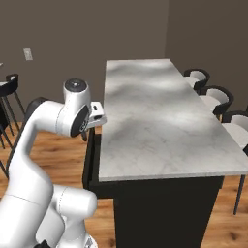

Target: Pick up the metallic utensils from the counter and place them in the open drawer. Make sure not to pick up any wooden utensils.

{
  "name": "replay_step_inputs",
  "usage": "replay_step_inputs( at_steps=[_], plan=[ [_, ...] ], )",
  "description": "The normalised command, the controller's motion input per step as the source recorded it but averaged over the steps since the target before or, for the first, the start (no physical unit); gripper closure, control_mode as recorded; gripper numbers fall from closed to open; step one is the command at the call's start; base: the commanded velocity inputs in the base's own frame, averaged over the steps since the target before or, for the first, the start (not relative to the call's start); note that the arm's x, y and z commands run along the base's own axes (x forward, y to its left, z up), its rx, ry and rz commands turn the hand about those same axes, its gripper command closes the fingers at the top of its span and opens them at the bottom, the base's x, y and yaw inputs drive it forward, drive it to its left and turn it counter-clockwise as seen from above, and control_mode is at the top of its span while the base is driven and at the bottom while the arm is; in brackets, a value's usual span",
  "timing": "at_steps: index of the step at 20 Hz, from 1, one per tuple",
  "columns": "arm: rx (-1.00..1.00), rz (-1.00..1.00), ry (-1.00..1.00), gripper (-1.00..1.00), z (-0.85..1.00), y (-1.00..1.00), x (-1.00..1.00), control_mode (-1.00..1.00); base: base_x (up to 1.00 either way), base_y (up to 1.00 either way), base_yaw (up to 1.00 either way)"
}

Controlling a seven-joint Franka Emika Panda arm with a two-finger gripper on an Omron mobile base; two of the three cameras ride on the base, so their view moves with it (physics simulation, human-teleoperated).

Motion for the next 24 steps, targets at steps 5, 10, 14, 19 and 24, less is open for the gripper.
replay_step_inputs(
  at_steps=[5, 10, 14, 19, 24],
  plan=[
    [0.00, 0.00, 0.00, 1.00, 0.00, 0.00, 0.00, 1.00, -0.04, 0.00, 0.00],
    [0.00, 0.00, 0.00, 1.00, 0.00, 0.00, 0.00, 1.00, -0.10, 0.00, 0.00],
    [0.00, 0.00, 0.00, 1.00, 0.00, 0.00, 0.00, 1.00, 0.00, 0.00, 0.00],
    [0.00, 0.00, 0.16, 1.00, -0.42, 0.14, 0.05, -1.00, 0.00, 0.00, 0.00],
    [0.00, 0.00, 0.26, 1.00, -0.52, 0.07, 0.16, -1.00, 0.00, 0.00, 0.00]
  ],
)
